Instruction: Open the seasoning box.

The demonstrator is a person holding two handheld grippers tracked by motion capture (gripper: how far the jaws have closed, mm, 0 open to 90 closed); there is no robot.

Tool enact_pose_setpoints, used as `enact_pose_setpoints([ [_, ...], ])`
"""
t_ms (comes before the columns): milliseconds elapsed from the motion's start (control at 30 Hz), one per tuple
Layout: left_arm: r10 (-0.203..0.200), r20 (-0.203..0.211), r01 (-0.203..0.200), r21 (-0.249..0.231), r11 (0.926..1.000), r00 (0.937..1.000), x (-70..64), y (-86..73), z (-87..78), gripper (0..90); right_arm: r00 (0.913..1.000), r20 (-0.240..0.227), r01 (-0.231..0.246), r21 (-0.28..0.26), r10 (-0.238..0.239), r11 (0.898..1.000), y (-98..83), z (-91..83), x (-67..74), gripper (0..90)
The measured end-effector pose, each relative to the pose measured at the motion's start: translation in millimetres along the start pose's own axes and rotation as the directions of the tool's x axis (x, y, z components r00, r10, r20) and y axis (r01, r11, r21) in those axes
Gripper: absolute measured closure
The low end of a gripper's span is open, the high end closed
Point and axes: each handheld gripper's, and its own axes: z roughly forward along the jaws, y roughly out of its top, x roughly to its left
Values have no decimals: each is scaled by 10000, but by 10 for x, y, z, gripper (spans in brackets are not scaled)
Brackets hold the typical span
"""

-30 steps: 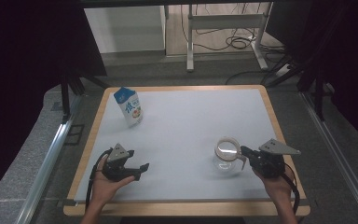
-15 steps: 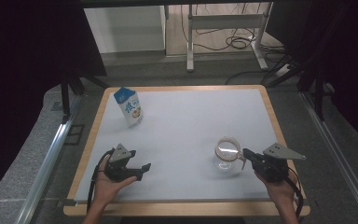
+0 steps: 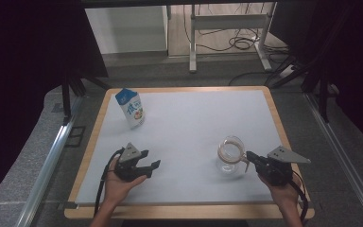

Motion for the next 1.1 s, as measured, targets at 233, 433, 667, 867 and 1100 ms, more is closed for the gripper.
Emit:
enact_pose_setpoints([
  [233,462,1094,-415,-447,9981,9929,-376,421,363,627,10000,-87,-37,-79,36,10000,0,10,-6,900],
  [433,546,1688,-525,-169,9985,9841,-553,622,653,662,9998,-165,-61,-99,59,9999,-3,13,-7,900],
  [667,557,1797,-550,-91,9984,9821,-637,705,792,693,9998,-185,-118,-192,114,9997,-17,11,-11,900],
  [867,543,1874,-536,-88,9985,9808,-668,732,845,716,9991,-317,-293,-302,284,9991,-36,8,-35,900],
  [1100,449,2416,-459,-15,9989,9693,-748,813,972,787,9989,-305,-355,-340,345,9988,-53,-2,-50,900],
])
